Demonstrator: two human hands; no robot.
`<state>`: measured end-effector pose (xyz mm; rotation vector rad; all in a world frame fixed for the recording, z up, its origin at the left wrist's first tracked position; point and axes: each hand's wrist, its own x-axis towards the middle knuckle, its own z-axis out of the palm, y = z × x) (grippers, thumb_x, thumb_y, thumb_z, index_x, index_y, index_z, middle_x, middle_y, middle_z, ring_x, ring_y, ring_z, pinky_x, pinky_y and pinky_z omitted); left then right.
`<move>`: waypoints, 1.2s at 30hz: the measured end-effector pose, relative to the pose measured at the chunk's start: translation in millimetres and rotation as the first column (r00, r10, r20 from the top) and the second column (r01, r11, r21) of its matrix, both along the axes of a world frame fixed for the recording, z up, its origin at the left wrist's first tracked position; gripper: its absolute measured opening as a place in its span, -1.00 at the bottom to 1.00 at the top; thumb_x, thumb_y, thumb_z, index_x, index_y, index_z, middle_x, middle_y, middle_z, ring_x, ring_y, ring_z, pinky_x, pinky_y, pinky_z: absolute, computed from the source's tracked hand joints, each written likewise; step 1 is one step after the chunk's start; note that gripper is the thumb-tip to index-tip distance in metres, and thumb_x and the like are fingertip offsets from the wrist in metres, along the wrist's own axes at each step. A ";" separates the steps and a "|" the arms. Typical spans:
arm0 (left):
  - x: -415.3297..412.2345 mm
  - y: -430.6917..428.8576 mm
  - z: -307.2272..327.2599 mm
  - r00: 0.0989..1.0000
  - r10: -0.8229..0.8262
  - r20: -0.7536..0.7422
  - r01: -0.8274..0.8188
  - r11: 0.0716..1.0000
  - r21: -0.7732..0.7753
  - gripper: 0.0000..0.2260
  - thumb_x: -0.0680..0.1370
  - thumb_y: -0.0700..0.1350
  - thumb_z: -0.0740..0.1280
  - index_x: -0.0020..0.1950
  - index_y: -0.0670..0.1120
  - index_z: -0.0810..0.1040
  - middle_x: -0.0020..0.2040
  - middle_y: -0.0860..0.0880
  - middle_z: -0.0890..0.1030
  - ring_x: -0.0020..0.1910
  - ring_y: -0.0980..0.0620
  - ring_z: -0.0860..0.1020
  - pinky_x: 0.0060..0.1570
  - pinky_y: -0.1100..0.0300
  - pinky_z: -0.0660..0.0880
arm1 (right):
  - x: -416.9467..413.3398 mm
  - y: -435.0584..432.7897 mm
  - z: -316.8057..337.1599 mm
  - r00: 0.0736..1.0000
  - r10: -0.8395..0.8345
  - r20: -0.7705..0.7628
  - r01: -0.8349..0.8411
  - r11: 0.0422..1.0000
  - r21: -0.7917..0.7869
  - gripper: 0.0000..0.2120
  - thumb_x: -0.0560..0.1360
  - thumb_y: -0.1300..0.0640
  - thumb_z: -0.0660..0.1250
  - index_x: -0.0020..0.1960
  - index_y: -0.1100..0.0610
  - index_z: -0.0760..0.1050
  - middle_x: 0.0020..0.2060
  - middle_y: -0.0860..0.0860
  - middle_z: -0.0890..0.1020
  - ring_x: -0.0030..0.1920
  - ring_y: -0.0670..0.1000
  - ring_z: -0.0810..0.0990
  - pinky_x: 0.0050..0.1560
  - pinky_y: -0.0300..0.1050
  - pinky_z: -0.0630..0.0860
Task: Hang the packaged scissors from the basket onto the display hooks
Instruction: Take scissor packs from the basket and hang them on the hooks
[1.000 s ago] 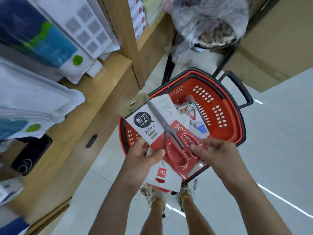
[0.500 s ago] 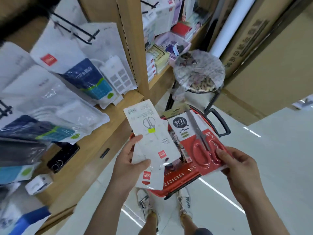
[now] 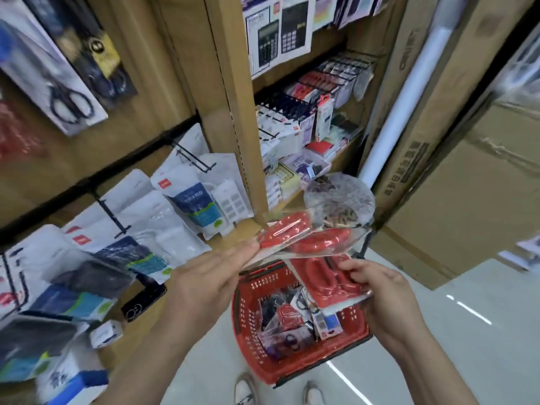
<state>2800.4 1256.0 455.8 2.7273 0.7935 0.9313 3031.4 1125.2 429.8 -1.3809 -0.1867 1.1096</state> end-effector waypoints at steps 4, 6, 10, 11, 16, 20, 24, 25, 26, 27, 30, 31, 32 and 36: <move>-11.6 -3.9 48.9 0.954 -0.243 -0.175 0.285 0.917 0.279 -0.80 0.63 -0.11 0.31 0.14 -0.10 0.69 0.24 0.03 0.62 0.16 0.03 0.64 0.12 0.09 0.59 | 8.0 -3.8 43.9 0.971 0.145 -0.189 -0.127 0.986 0.108 -0.80 0.43 0.07 0.37 -0.20 0.21 0.63 -0.13 0.28 0.67 -0.11 0.26 0.63 0.03 0.15 0.55; -15.7 -1.2 77.0 0.924 -0.261 -0.280 0.356 0.857 0.374 -0.81 0.62 -0.17 0.31 0.13 -0.13 0.69 0.24 -0.01 0.63 0.12 -0.06 0.66 0.06 0.04 0.62 | 11.3 -6.9 60.6 0.952 0.258 -0.162 -0.233 0.959 0.158 -0.53 0.20 -0.21 0.55 -0.24 0.20 0.63 -0.21 0.26 0.68 -0.21 0.22 0.67 -0.13 0.06 0.63; -16.0 4.8 109.1 0.895 -0.236 -0.378 0.400 0.799 0.449 -0.75 0.68 -0.17 0.21 0.15 -0.11 0.69 0.24 -0.01 0.63 0.13 -0.11 0.66 -0.08 -0.02 0.65 | 12.5 -9.3 85.5 0.886 0.461 0.048 -0.457 0.853 0.253 -0.45 -0.02 -0.19 0.68 -0.31 0.23 0.66 -0.33 0.20 0.68 -0.38 0.09 0.66 -0.31 -0.15 0.58; -15.8 5.9 111.0 0.897 -0.234 -0.376 0.397 0.800 0.449 -0.75 0.68 -0.16 0.21 0.16 -0.11 0.69 0.25 -0.01 0.63 0.15 -0.12 0.65 -0.08 -0.02 0.64 | 12.5 -9.0 89.9 0.869 0.488 0.084 -0.492 0.833 0.254 -0.53 0.03 -0.10 0.68 -0.30 0.23 0.66 -0.30 0.19 0.69 -0.35 0.07 0.67 -0.30 -0.17 0.59; -13.7 6.7 120.5 0.927 -0.167 -0.335 0.319 0.820 0.475 -0.76 0.67 -0.12 0.24 0.11 -0.12 0.70 0.24 -0.03 0.63 0.21 -0.12 0.62 0.01 -0.06 0.61 | 2.1 -5.4 101.0 0.837 0.541 0.081 -0.543 0.803 0.247 -0.62 0.18 0.20 0.59 -0.08 0.37 0.64 -0.08 0.27 0.71 -0.17 0.15 0.71 -0.14 -0.06 0.66; -5.5 -2.1 118.2 0.976 0.121 -0.183 -0.022 0.884 0.466 -0.70 0.67 -0.19 0.08 0.12 0.00 0.60 0.22 -0.10 0.64 0.16 -0.16 0.53 0.00 -0.14 0.54 | -15.2 1.0 103.5 0.876 0.480 0.051 -0.474 0.835 0.278 -0.81 0.20 0.27 0.52 -0.18 0.21 0.71 -0.12 0.23 0.72 -0.19 0.12 0.72 -0.23 -0.10 0.64; 0.8 -30.3 116.6 0.845 0.491 0.211 -0.470 0.871 -0.145 -0.52 0.47 -0.42 0.27 0.16 0.13 0.55 0.35 0.00 0.49 0.26 -0.02 0.43 0.21 0.10 0.43 | -21.1 7.8 113.7 0.875 0.451 0.175 -0.484 0.818 0.311 -0.54 0.05 0.04 0.70 -0.11 0.17 0.71 -0.10 0.17 0.73 -0.13 0.11 0.72 -0.18 -0.10 0.63; 4.4 -42.8 122.6 0.752 0.583 0.309 -0.413 0.781 -0.469 -0.54 0.49 -0.39 0.31 0.13 0.18 0.54 0.33 0.04 0.49 0.25 0.06 0.47 0.21 0.11 0.47 | -21.3 9.2 117.6 0.866 0.424 0.264 -0.491 0.818 0.299 -0.61 0.10 0.05 0.70 -0.12 0.13 0.72 -0.13 0.12 0.74 -0.13 0.06 0.71 -0.16 -0.13 0.61; 9.9 -56.9 129.3 0.670 0.652 0.356 -0.244 0.645 -0.724 -0.62 0.52 -0.28 0.37 0.10 0.22 0.53 0.29 0.06 0.53 0.20 0.11 0.52 0.17 0.06 0.53 | -22.0 10.2 122.4 0.841 0.396 0.369 -0.506 0.817 0.275 -0.71 0.18 0.10 0.69 -0.14 0.08 0.72 -0.15 0.06 0.75 -0.12 0.01 0.70 -0.12 -0.16 0.59; 15.1 -67.9 133.8 0.606 0.711 0.357 -0.077 0.500 -0.863 -0.72 0.51 -0.10 0.43 0.11 0.24 0.52 0.24 0.07 0.56 0.16 0.11 0.57 0.13 -0.02 0.57 | -23.6 11.8 126.4 0.805 0.369 0.464 -0.519 0.817 0.251 -0.79 0.24 0.15 0.66 -0.17 0.05 0.72 -0.16 0.02 0.74 -0.11 -0.02 0.69 -0.07 -0.18 0.57; 20.6 -85.2 135.5 0.593 0.741 0.316 0.099 0.322 -0.942 -0.51 0.31 0.15 0.46 0.22 0.21 0.47 0.12 -0.01 0.67 0.04 -0.04 0.68 0.01 -0.14 0.62 | -34.2 16.2 135.9 0.718 0.376 0.585 -0.589 0.776 0.224 -0.86 0.30 0.28 0.58 -0.25 0.06 0.71 -0.21 -0.02 0.73 -0.14 -0.09 0.68 -0.10 -0.33 0.52; 20.9 -85.3 136.5 0.547 0.764 0.343 0.148 0.315 -0.938 -0.50 0.30 0.08 0.48 0.22 0.16 0.47 0.06 -0.06 0.69 -0.02 -0.10 0.70 -0.03 -0.15 0.63 | -40.6 17.5 140.6 0.695 0.381 0.610 -0.611 0.759 0.223 -0.85 0.29 0.30 0.58 -0.28 0.07 0.70 -0.23 -0.05 0.72 -0.18 -0.15 0.67 -0.15 -0.41 0.49; 19.8 -84.2 136.3 0.494 0.791 0.361 0.184 0.311 -0.932 -0.51 0.31 -0.01 0.50 0.21 0.10 0.48 0.01 -0.11 0.71 -0.07 -0.16 0.71 -0.05 -0.18 0.63 | -47.3 19.3 143.8 0.668 0.379 0.641 -0.635 0.739 0.226 -0.85 0.28 0.32 0.58 -0.32 0.10 0.69 -0.27 -0.12 0.71 -0.22 -0.22 0.65 -0.19 -0.45 0.46; -0.8 -78.7 137.5 0.306 0.872 0.382 0.208 0.331 -0.921 -0.60 0.38 -0.15 0.50 0.18 -0.05 0.50 -0.04 -0.13 0.72 -0.07 -0.20 0.70 0.02 -0.23 0.60 | -76.3 29.9 153.7 0.581 0.391 0.714 -0.709 0.674 0.208 -0.81 0.27 0.26 0.60 -0.35 -0.01 0.68 -0.29 -0.24 0.67 -0.21 -0.29 0.61 -0.20 -0.50 0.41</move>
